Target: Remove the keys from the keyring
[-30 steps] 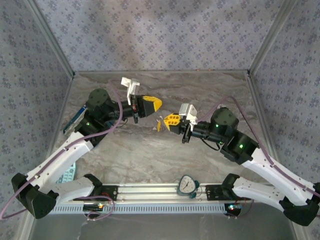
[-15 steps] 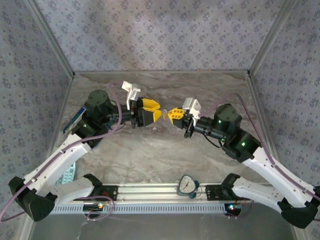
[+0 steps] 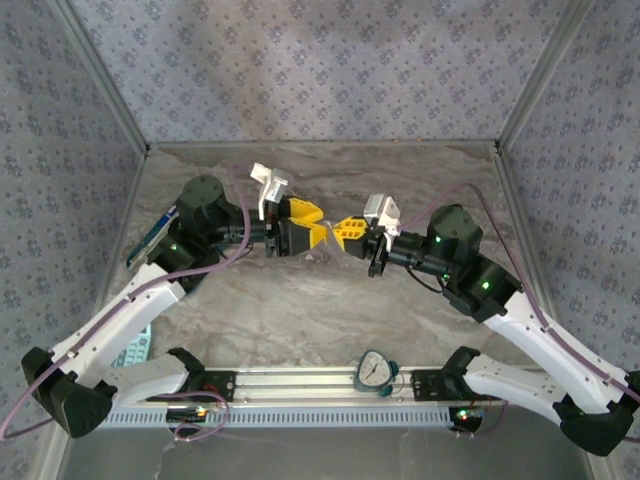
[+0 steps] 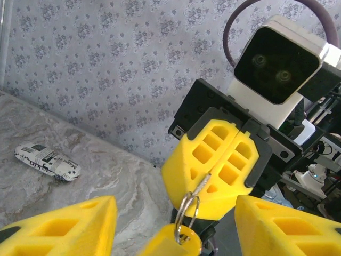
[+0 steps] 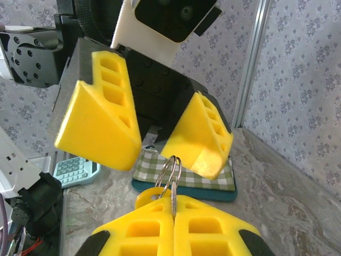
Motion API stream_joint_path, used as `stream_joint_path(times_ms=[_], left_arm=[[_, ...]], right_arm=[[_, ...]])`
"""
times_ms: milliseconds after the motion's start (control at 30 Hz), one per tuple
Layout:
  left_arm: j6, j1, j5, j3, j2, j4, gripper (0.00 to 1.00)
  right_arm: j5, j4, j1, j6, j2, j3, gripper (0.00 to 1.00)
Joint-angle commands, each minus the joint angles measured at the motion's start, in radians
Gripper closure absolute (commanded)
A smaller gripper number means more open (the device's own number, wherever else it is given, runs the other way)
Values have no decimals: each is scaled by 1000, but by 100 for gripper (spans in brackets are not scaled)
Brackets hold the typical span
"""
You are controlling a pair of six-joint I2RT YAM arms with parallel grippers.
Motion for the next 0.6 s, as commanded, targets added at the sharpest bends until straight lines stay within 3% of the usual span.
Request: stream_joint_path(times_ms=[0,100,233,300,567], left_arm=[[19,0,9,37,0,4,42],[20,-1,12,42,3,2,54],[19,-3,21,42,2,9,87],[16,-3,25,42,2,13,97],[-42,-3,1,26,-3,76,100]], right_arm=[[-29,-20,-6,18,0,39,100],[-29,-19,-8,18,1,41,100],[-19,-26,-11,14,1,44,100],[-19,-24,-12,14,-1,43,100],[15,-10,-3,-5,-5,27,100]])
